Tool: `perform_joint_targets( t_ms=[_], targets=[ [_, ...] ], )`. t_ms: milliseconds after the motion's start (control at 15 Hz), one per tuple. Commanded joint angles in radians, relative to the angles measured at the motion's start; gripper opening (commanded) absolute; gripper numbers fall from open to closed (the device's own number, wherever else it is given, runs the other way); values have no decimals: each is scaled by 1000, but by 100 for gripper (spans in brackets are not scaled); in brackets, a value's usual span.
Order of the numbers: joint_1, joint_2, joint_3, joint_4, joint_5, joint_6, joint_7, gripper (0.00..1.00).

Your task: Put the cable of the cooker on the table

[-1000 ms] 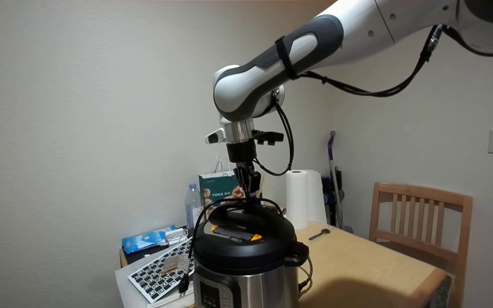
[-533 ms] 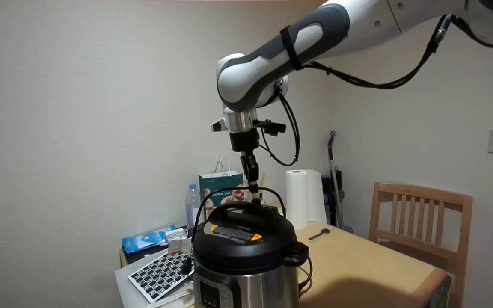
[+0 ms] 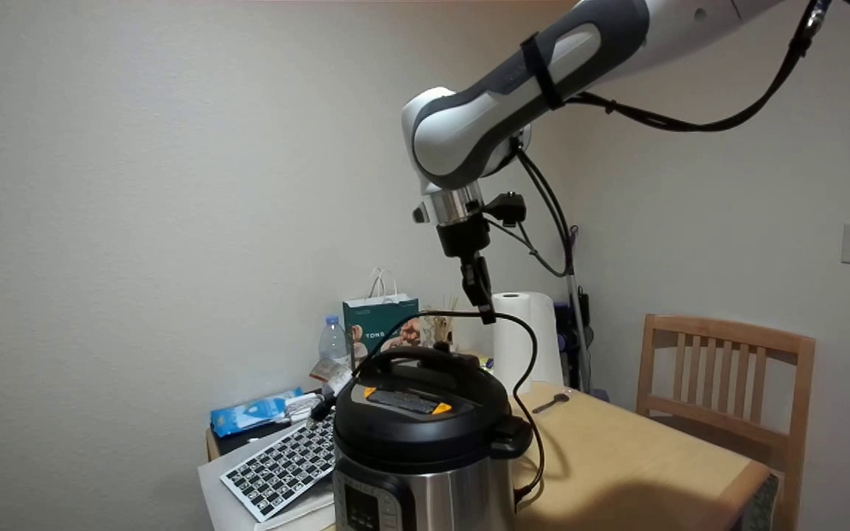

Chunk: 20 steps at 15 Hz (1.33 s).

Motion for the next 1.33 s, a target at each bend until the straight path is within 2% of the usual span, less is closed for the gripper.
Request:
perform_joint_targets(
  t_ms=[0,267,333,600,1067,1133,1267],
  targets=[
    [-23,-14,9,-24,7,-18,28,9],
    [-46,-42,-2,-74,21,-25,51,9],
    [-45,-42,-2,-75,22,-25,53,2],
    [-67,-71,-41,-81,41,-35,238,2],
    [-152,-124,-128,-227,91,-49,424,2],
    [-149,-88,-119,-174,63,-30,359,9],
    [-158,-89,-128,-198,71,-32,389,9]
  ],
)
